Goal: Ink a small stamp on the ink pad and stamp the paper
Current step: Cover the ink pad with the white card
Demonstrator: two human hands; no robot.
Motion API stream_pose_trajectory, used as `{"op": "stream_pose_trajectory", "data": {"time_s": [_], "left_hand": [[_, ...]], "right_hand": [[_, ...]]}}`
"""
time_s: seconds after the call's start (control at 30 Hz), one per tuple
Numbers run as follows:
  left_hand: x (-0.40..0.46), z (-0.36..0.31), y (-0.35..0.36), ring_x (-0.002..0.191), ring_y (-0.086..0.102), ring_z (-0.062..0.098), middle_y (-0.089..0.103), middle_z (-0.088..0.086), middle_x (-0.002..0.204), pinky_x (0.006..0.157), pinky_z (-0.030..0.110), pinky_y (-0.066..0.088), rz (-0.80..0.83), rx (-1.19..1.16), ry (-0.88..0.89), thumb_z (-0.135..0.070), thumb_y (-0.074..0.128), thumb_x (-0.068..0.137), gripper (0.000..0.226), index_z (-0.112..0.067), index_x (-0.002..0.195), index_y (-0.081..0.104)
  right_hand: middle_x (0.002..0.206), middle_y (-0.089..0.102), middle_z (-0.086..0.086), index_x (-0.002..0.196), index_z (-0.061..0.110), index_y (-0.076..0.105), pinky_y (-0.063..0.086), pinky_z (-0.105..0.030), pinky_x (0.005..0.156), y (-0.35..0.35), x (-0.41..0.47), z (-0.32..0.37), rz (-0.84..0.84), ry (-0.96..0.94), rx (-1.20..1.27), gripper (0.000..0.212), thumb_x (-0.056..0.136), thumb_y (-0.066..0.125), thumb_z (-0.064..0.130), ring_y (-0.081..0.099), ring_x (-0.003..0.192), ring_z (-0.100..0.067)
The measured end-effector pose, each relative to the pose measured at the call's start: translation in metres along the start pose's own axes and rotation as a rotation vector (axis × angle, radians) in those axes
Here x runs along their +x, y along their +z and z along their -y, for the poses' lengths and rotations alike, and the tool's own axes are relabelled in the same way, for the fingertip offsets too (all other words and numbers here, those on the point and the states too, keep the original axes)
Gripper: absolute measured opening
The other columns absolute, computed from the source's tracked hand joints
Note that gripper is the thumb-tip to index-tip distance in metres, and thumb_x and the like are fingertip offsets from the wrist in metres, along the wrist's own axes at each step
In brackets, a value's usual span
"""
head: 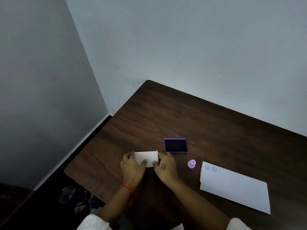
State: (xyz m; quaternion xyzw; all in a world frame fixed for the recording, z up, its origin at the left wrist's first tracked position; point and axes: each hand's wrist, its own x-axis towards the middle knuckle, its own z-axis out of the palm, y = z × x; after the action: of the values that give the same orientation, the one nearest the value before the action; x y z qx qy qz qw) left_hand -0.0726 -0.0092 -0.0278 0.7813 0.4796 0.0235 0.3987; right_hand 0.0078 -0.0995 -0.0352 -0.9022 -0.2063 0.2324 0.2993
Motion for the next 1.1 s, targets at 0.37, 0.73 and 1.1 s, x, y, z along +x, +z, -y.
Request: {"op": "stream_pose_trajectory", "data": {"time_s": [0.37, 0.73, 1.1], "left_hand": [[-0.006, -0.034, -0.002, 0.133, 0.036, 0.032, 0.041, 0.016, 0.144, 0.108, 0.041, 0.035, -0.056, -0.101, 0.027, -0.028, 0.066, 0.083, 0.064, -0.006, 0.138, 0.039], [-0.008, -0.082, 0.031, 0.131, 0.038, 0.029, 0.041, 0.012, 0.144, 0.11, 0.039, 0.035, 0.048, -0.152, 0.147, -0.027, 0.067, 0.083, 0.066, -0.008, 0.139, 0.038], [-0.002, -0.08, 0.055, 0.129, 0.042, 0.029, 0.045, 0.014, 0.139, 0.109, 0.044, 0.037, 0.152, -0.086, 0.097, -0.025, 0.065, 0.084, 0.058, -0.008, 0.135, 0.044]], "right_hand": [[0.122, 0.058, -0.006, 0.121, 0.018, 0.056, 0.049, -0.028, 0.093, -0.023, -0.001, 0.0, -0.188, 0.019, 0.198, 0.041, 0.081, 0.066, 0.01, 0.06, 0.106, -0.017], [0.115, 0.067, -0.006, 0.114, 0.016, 0.062, 0.051, -0.03, 0.088, -0.071, 0.008, -0.026, -0.371, 0.135, 0.244, 0.033, 0.082, 0.064, 0.012, 0.062, 0.104, -0.021], [0.124, 0.062, -0.009, 0.12, 0.013, 0.058, 0.048, -0.034, 0.097, -0.071, 0.018, -0.039, -0.321, 0.263, 0.156, 0.035, 0.085, 0.062, 0.013, 0.058, 0.113, -0.025]]}}
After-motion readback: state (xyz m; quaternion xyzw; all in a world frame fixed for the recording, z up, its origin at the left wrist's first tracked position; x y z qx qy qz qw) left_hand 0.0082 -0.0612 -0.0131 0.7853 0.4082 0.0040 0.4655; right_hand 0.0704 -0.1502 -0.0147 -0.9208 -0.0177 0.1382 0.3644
